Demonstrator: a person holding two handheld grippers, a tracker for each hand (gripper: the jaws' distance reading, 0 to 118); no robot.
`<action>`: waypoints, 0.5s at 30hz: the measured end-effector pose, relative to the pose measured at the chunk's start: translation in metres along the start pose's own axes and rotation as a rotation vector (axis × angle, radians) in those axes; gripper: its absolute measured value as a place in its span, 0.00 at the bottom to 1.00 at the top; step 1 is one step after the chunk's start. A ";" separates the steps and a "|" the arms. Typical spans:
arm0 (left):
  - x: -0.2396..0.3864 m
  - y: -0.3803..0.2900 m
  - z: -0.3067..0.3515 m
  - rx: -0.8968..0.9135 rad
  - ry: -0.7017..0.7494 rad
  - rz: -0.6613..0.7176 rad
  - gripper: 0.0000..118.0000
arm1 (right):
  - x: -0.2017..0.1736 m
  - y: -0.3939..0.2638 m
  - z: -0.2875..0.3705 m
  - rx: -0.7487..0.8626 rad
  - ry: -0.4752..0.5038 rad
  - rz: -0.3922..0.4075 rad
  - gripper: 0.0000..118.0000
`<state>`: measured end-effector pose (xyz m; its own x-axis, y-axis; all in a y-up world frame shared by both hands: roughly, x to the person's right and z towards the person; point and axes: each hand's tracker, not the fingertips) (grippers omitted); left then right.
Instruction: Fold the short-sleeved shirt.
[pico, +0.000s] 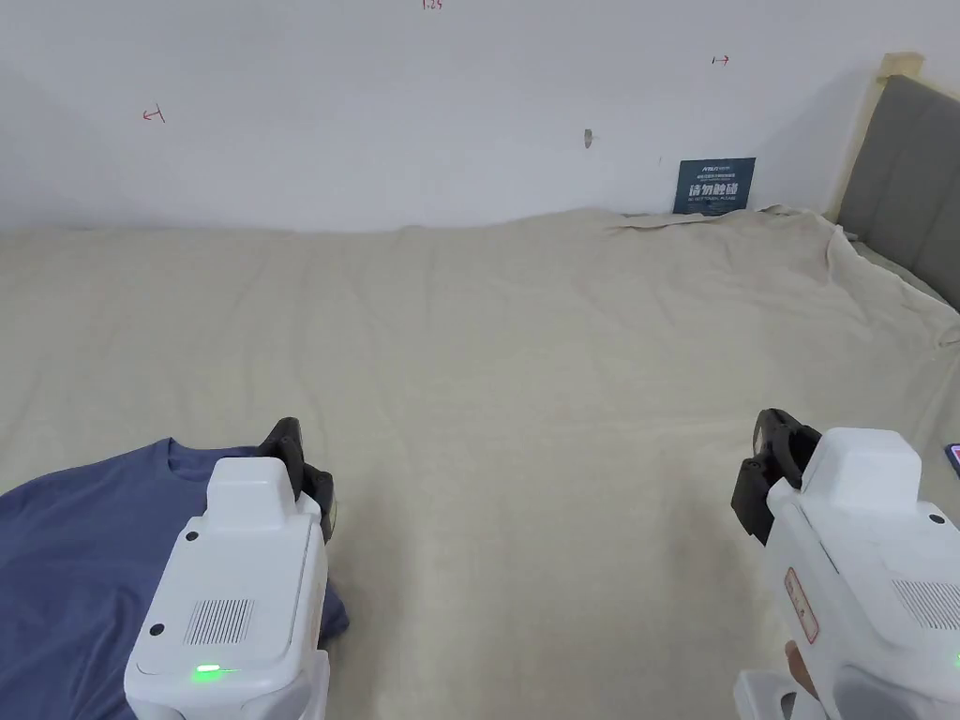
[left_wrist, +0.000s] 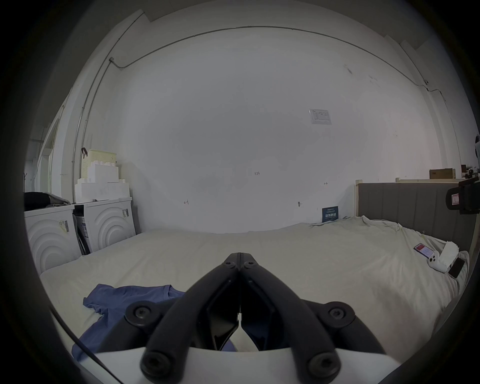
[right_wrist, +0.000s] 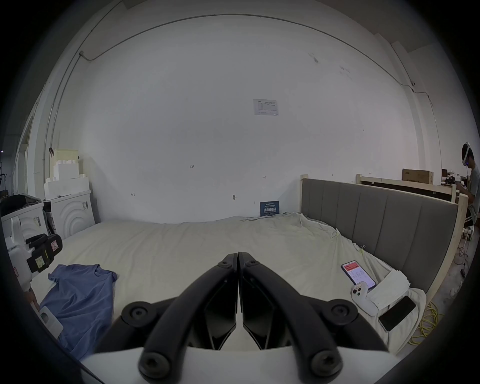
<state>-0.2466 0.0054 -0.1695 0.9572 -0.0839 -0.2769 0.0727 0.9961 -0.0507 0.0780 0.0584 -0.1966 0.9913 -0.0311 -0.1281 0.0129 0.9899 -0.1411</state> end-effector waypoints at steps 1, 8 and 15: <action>-0.001 0.000 0.000 0.000 0.001 0.001 0.00 | 0.000 0.000 0.000 0.001 0.000 0.004 0.00; -0.020 0.002 0.004 0.002 0.041 0.004 0.00 | -0.014 0.002 -0.007 0.012 0.031 0.018 0.00; -0.063 0.009 0.020 0.016 0.145 -0.006 0.00 | -0.047 0.009 -0.021 0.027 0.139 0.037 0.00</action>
<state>-0.3003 0.0203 -0.1330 0.9062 -0.0921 -0.4128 0.0842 0.9957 -0.0374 0.0288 0.0662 -0.2123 0.9633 -0.0111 -0.2681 -0.0184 0.9941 -0.1074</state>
